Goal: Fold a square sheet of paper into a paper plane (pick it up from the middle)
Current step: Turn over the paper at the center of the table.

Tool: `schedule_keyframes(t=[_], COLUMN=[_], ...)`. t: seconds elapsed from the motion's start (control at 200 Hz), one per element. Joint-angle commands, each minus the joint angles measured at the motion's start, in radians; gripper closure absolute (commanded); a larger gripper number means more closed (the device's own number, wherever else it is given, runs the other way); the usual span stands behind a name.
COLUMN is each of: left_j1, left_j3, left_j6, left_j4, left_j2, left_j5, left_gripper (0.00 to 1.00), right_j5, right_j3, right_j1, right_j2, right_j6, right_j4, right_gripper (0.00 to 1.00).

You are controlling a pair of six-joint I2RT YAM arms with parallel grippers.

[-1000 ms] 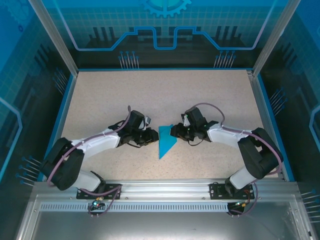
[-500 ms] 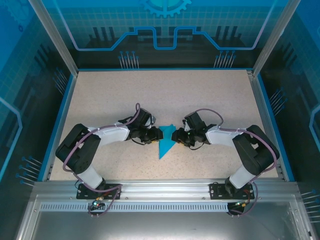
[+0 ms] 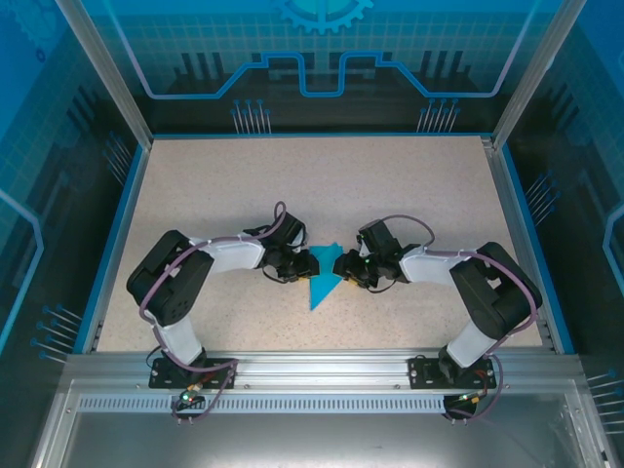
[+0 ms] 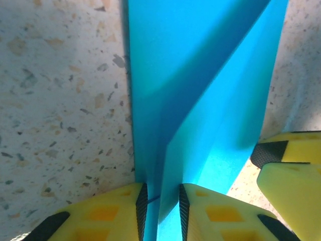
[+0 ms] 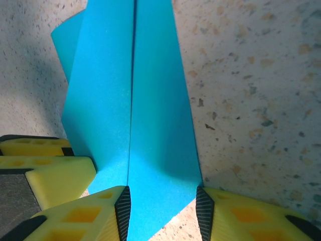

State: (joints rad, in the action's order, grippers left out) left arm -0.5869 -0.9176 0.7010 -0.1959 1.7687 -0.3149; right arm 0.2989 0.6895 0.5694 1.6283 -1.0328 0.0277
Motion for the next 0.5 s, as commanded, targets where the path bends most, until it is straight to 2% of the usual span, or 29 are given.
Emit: schedule_keyframes(t=[0.0, 0.24, 0.395, 0.495], left_j1=[-0.018, -0.031, -0.033, -0.034], left_j3=[-0.043, -0.042, -0.034, -0.029], left_j6=[-0.033, -0.034, -0.031, -0.025], left_j4=[-0.089, -0.114, -0.108, -0.100], left_j2=[0.032, 0.031, 0.033, 0.031], left_j5=[0.053, 0.091, 0.091, 0.087], left_gripper=[0.75, 0.77, 0.78, 0.78], right_j5=[0.018, -0.012, -0.096, -0.118], right_j3=[-0.018, 0.006, 0.046, 0.051], right_j1=[0.013, -0.001, -0.006, -0.008], right_j2=[0.036, -0.017, -0.040, -0.032], right_j6=[-0.066, -0.038, 0.003, 0.014], right_j4=[0.102, 0.038, -0.092, -0.109], right_gripper=[0.57, 0.57, 0.56, 0.56])
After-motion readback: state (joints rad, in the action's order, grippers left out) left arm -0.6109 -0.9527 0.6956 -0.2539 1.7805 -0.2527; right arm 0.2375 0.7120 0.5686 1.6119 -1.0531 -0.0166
